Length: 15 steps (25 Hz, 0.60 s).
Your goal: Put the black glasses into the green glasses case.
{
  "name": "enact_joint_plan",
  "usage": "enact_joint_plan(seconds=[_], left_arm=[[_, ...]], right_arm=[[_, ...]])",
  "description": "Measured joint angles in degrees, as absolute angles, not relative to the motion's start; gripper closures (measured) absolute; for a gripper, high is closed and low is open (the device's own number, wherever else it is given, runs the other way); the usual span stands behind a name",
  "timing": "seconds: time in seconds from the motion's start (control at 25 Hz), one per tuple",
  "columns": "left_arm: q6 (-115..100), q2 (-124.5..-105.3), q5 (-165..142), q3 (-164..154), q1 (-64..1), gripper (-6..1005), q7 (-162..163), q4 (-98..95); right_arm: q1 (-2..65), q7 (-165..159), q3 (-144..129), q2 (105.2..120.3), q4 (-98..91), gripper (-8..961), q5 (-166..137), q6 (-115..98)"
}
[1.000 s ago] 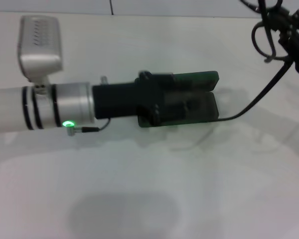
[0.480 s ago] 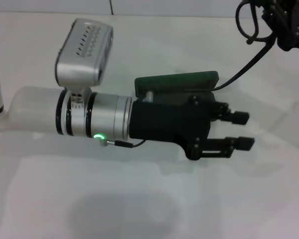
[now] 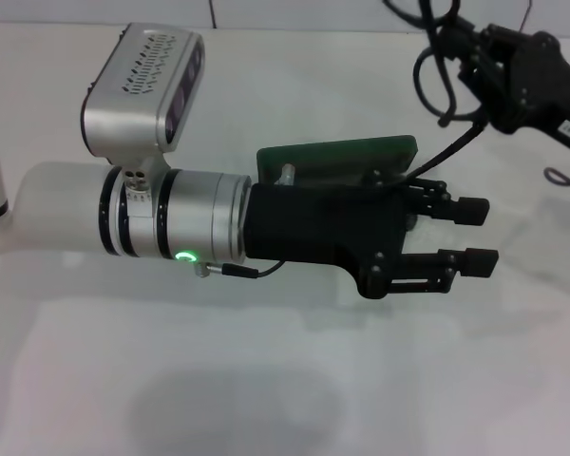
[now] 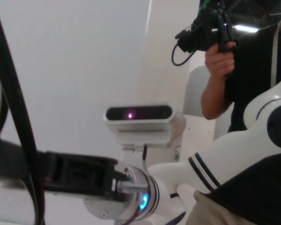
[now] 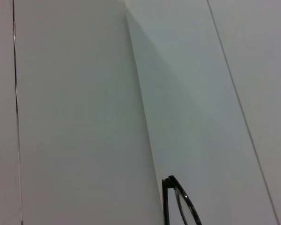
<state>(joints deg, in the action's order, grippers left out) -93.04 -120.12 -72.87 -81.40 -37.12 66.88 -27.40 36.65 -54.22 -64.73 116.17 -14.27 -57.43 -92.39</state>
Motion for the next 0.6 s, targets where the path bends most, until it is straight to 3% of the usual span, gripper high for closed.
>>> enact_joint_plan(seconds=[0.6], left_arm=[[-92.8, -119.85, -69.8, -80.9, -36.1, 514, 66.2, -27.3]], right_arm=[[34.3, -54.3, -70.5, 114.68, -14.9, 870, -58.8, -91.6]])
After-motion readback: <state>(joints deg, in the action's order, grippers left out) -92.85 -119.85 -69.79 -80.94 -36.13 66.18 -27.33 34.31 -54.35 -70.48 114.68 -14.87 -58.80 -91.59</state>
